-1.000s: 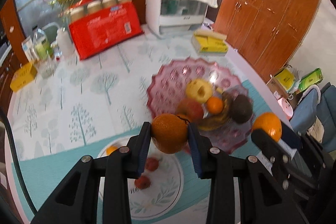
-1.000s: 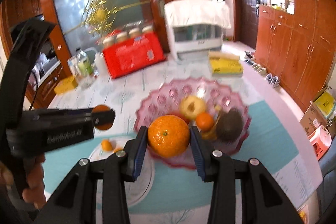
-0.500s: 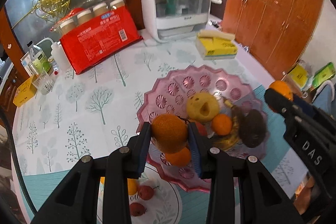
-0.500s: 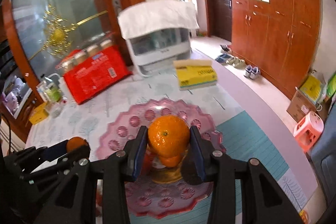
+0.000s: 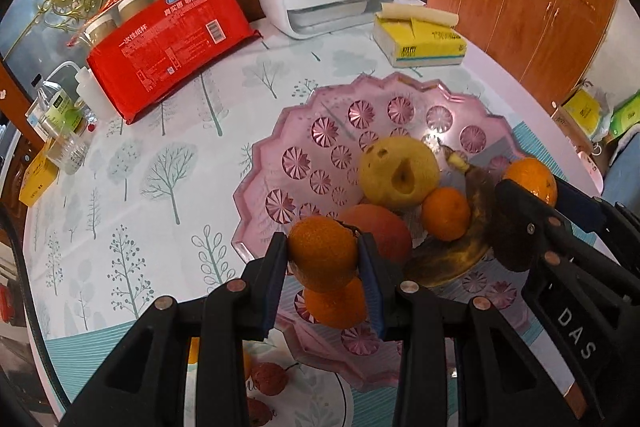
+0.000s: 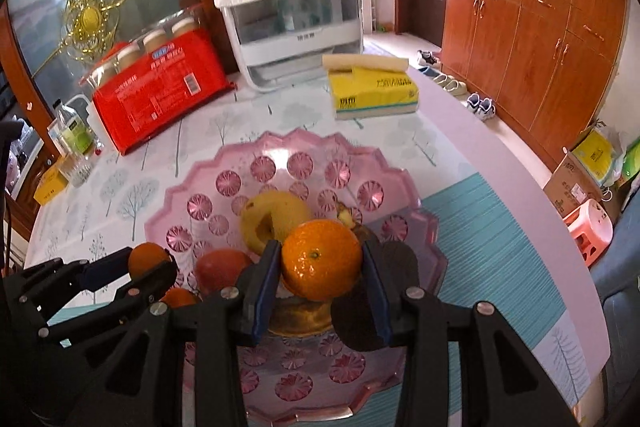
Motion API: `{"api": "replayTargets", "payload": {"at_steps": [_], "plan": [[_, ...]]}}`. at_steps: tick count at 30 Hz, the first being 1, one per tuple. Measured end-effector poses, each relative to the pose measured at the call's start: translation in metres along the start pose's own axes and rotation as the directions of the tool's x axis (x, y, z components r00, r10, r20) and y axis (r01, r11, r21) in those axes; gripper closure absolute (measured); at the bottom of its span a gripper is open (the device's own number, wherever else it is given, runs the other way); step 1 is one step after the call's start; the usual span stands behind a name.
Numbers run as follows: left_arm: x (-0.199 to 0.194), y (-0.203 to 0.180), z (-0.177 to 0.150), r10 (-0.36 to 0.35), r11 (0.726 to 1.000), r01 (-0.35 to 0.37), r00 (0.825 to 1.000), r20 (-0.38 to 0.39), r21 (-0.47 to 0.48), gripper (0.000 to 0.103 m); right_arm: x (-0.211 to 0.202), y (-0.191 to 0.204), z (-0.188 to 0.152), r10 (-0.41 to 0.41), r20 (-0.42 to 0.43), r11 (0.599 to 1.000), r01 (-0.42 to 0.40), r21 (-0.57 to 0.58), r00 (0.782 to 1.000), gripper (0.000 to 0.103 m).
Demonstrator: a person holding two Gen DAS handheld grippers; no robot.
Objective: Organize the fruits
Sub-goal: 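Open the right tool over the bowl while the left tool releases its orange there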
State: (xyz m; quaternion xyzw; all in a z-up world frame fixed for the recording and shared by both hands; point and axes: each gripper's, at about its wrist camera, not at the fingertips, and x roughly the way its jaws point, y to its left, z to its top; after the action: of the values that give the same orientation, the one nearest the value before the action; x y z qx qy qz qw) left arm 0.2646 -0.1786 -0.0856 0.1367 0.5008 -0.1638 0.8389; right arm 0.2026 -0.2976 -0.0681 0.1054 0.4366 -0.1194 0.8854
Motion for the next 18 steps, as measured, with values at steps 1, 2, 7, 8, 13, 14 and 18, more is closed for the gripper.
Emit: {"api": "replayTargets", "payload": {"at_steps": [1,2,7,8,13,14,18], "plan": [[0.002,0.000,-0.001,0.003,1.000,-0.003,1.000,-0.006,0.003,0.068,0.001,0.000,-0.001,-0.004,-0.005,1.000,0.004,-0.003,1.000,0.061],[0.003,0.000,-0.001,0.005,1.000,-0.005,1.000,-0.011,0.005,0.068,0.002,0.000,-0.002,-0.005,-0.009,1.000,0.005,-0.005,1.000,0.061],[0.000,0.005,-0.003,0.039,0.999,-0.039,0.999,-0.004,-0.011,0.036,0.006,0.003,-0.006,0.002,-0.035,1.000,-0.002,-0.011,0.999,0.056],[-0.002,0.008,-0.003,0.053,0.998,-0.053,0.999,0.011,-0.021,0.029,0.005,0.003,-0.006,0.002,-0.031,1.000,-0.002,-0.012,1.000,0.054],[-0.009,0.022,-0.004,0.043,0.997,-0.042,0.999,0.018,-0.058,0.020,-0.004,0.004,-0.007,-0.032,0.013,0.999,0.032,-0.025,0.999,0.047],[-0.010,0.025,-0.005,0.041,0.997,-0.040,0.999,0.017,-0.063,0.020,-0.006,0.004,-0.007,-0.031,0.016,0.999,0.032,-0.024,0.999,0.047],[-0.018,0.031,-0.009,0.041,0.996,-0.039,0.999,0.022,-0.076,0.020,-0.011,0.006,-0.008,-0.037,0.026,0.999,0.037,-0.022,0.999,0.047]]}}
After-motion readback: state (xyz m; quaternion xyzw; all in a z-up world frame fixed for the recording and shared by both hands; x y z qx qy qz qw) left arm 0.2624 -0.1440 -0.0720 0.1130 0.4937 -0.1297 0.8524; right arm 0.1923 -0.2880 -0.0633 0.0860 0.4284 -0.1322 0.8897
